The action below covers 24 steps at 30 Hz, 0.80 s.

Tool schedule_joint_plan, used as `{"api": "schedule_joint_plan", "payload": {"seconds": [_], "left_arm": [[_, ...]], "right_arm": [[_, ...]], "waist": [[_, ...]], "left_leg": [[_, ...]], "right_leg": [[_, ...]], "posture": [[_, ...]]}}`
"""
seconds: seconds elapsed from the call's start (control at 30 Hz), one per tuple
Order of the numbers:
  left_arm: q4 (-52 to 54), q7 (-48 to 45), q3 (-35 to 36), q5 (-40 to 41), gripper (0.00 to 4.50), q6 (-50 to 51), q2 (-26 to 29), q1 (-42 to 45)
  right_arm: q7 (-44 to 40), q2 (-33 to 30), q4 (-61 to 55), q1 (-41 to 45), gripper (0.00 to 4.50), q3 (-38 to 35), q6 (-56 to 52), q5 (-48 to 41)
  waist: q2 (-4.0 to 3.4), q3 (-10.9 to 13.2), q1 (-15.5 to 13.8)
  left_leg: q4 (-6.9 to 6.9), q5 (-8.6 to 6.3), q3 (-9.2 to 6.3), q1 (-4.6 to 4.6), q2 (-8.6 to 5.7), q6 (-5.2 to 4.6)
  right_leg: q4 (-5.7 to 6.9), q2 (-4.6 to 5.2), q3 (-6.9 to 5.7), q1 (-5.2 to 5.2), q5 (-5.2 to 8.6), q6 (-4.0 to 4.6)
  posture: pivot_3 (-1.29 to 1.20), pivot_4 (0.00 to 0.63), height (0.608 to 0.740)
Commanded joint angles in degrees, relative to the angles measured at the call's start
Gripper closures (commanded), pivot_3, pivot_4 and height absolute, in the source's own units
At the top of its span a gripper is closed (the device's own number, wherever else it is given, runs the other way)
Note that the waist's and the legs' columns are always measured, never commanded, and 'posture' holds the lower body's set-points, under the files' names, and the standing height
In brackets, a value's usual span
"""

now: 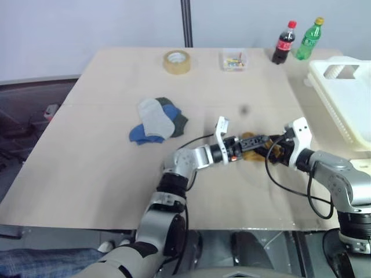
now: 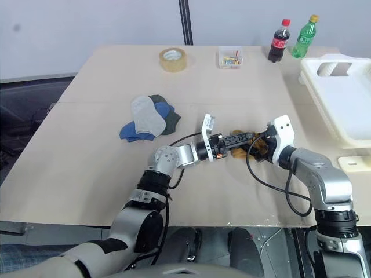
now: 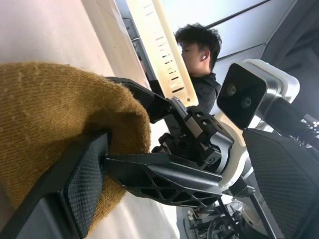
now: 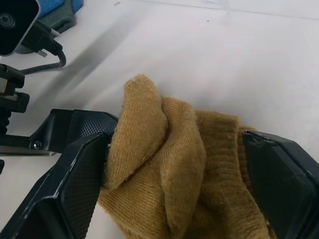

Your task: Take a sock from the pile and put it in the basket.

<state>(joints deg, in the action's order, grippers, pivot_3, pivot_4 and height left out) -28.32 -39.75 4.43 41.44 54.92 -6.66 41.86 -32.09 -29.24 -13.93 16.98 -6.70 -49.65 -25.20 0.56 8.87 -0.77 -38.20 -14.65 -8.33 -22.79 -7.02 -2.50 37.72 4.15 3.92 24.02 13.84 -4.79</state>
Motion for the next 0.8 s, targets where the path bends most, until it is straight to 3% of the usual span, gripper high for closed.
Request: {"api": "schedule_joint_plan", "payload": {"seconds": [0.03, 0.53, 0.8], "left_arm": [[2.7, -2.0, 0.6, 1.2, 0.00, 0.2, 0.5, 0.8], [2.8, -2.3, 1.0, 0.9, 0.00, -0.1, 0.4, 0.8], [7.4, -3.4, -0.4, 0.7, 0.00, -0.3, 1.8, -1.3]], "right_arm": [[1.1, -1.8, 0.8, -1.0, 0.06, -0.3, -0.9, 1.2], [3.5, -1.8, 2.9, -1.8, 0.06, 0.2, -3.3, 1.7], [5.6, -0.2, 3.3, -1.2, 0.06, -0.2, -12.4, -1.0]], "waist": [[0.00, 0.0, 0.0], [-0.01, 0.0, 0.0], [0.00, -0.1, 0.0]], "left_leg": [[0.00, 0.00, 0.00, 0.00, 0.00, 0.00], [-0.01, 0.00, 0.00, 0.00, 0.00, 0.00], [-0.09, 0.00, 0.00, 0.08, 0.00, 0.00]], "right_leg": [[0.01, 0.00, 0.00, 0.00, 0.00, 0.00], [0.02, 0.00, 0.00, -0.01, 0.00, 0.00], [0.12, 0.00, -0.01, -0.07, 0.00, 0.00]], "posture": [[0.00, 0.150, 0.739], [0.00, 0.150, 0.739], [0.00, 0.150, 0.739]]}}
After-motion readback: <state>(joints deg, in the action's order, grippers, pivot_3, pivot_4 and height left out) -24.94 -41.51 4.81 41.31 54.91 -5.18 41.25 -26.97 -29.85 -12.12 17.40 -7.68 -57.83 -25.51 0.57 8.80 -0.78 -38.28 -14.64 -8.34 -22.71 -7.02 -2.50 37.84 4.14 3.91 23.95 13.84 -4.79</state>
